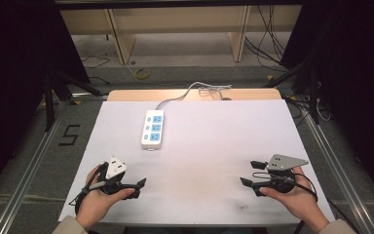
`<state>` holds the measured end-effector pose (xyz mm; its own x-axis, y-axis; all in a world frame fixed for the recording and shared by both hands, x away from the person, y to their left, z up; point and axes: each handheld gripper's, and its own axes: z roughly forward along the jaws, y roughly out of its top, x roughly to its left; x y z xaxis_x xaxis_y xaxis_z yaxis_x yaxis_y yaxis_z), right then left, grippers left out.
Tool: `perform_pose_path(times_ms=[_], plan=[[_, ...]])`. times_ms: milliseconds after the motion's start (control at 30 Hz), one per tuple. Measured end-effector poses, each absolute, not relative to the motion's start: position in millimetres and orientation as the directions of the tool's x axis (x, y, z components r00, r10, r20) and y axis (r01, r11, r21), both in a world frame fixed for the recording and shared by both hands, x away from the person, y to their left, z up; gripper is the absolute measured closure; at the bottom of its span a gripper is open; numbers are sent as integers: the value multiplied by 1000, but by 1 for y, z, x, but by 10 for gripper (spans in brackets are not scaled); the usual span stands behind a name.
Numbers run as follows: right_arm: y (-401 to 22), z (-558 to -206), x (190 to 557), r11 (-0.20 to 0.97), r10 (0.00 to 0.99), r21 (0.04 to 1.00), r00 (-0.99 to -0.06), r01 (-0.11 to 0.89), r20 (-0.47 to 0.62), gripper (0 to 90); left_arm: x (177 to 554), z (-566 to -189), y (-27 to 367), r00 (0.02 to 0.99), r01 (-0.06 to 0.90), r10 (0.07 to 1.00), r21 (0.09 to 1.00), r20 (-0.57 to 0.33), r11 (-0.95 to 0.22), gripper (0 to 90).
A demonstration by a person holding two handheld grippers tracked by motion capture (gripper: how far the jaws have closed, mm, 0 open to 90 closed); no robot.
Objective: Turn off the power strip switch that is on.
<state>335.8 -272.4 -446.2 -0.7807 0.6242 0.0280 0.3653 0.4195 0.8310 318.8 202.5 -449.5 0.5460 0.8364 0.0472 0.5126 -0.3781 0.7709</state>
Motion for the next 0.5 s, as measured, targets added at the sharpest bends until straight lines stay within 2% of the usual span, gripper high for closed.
perform_pose_path(times_ms=[200, 233, 267, 300, 367, 467, 500], plan=[[-272, -445, 335, 425, 621, 829, -783, 363, 25, 288, 316, -445, 202, 548, 506, 834, 773, 54, -382, 119], [-271, -445, 335, 426, 619, 830, -785, 360, 23, 288, 316, -444, 202, 542, 507, 839, 776, 51, -374, 160], [-271, -445, 334, 425, 621, 829, -784, 364, 26, 288, 316, -443, 202, 530, 512, 846, 778, 49, -366, 211], [-271, -445, 334, 425, 622, 828, -783, 366, 27, 288, 317, -439, 204, 494, 518, 868, 784, 51, -341, 298], [-272, -446, 335, 427, 619, 828, -785, 364, 25, 287, 319, -434, 207, 454, 518, 888, 791, 68, -326, 535], [-272, -446, 335, 424, 623, 830, -782, 363, 24, 288, 323, -430, 209, 446, 526, 891, 782, 82, -335, 748], [-272, -446, 335, 423, 624, 830, -781, 364, 25, 288, 326, -429, 210, 429, 543, 901, 780, 61, -312, 806]])
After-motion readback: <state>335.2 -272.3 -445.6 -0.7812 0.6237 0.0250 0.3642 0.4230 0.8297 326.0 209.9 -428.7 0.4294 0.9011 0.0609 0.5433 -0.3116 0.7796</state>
